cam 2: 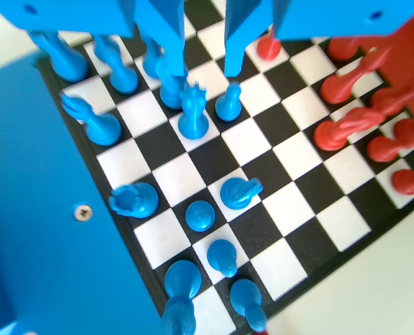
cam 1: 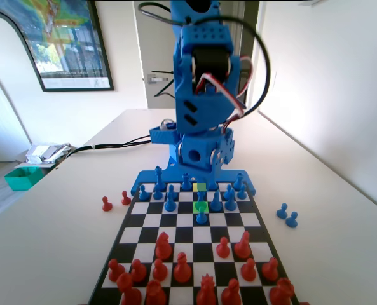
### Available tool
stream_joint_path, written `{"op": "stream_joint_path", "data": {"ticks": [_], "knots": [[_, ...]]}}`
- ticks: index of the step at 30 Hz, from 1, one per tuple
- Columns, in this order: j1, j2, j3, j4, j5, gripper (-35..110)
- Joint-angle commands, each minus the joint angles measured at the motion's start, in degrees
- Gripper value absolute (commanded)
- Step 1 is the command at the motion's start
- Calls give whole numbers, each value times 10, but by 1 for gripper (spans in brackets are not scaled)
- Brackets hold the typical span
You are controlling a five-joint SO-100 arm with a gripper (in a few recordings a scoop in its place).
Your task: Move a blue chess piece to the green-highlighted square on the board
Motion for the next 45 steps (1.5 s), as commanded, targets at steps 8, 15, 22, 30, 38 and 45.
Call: {"op": "stream_joint_path", "data": {"ticks": [8, 15, 22, 30, 38, 45], "knots": [[-11, 92, -74, 93, 40, 1], [-20, 153, -78, 110, 137, 1], [-23, 248, -111, 187, 272, 1], [-12, 377, -120, 260, 368, 1], [0, 466, -149, 346, 432, 1], [2, 552, -149, 406, 454, 1]]}}
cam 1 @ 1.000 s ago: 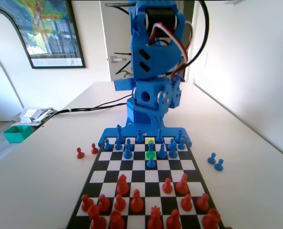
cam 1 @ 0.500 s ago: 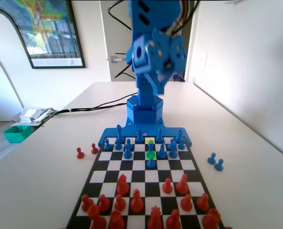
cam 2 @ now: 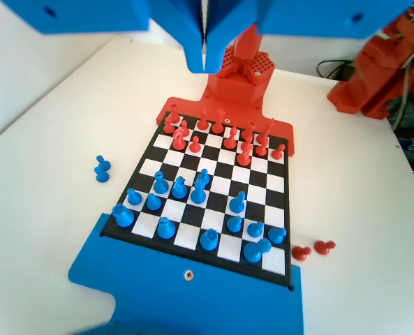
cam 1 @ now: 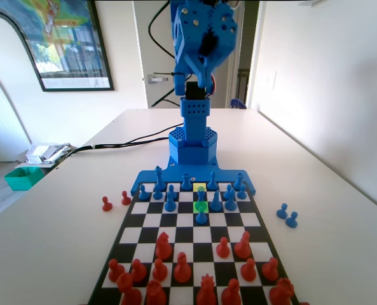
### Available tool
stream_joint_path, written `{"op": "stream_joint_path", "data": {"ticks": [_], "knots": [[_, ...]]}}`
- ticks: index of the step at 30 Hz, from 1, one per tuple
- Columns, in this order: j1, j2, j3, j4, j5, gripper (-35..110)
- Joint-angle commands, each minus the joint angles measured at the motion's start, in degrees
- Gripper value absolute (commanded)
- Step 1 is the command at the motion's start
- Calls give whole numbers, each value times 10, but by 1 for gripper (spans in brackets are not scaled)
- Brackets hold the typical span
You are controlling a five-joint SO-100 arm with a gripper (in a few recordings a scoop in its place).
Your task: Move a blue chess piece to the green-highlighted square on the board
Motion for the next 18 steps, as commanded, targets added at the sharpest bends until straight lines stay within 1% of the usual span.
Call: {"op": "stream_joint_path", "data": {"ticks": [1, 8, 18], "knots": [[0, 60, -30, 27, 5, 1], [20, 143, 9, 30, 11, 1], [33, 217, 54, -2, 18, 1]]}}
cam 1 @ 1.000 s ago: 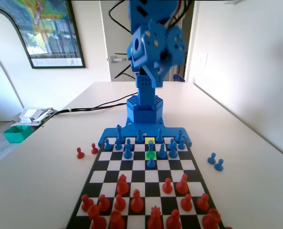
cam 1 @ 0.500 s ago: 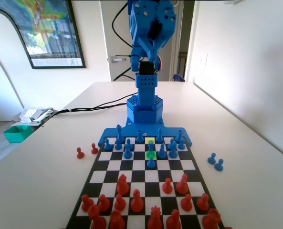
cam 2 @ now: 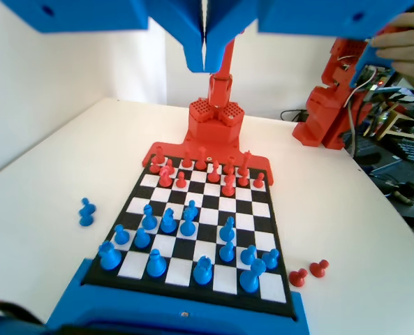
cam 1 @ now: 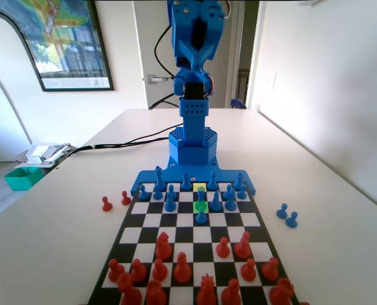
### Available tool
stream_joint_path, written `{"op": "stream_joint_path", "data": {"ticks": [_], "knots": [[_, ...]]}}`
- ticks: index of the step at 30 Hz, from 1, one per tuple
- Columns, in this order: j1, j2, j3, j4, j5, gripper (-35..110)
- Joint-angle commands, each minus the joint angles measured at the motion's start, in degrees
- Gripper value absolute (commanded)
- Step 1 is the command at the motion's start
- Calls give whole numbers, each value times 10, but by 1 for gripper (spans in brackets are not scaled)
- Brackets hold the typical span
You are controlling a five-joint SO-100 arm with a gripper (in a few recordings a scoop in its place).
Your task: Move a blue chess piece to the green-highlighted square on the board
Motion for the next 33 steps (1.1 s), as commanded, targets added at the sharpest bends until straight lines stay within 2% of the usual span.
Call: {"op": "stream_joint_path", "data": {"ticks": [1, 33], "knots": [[-2, 21, 1, -11, -3, 1], [17, 48, 4, -18, -2, 1]]}}
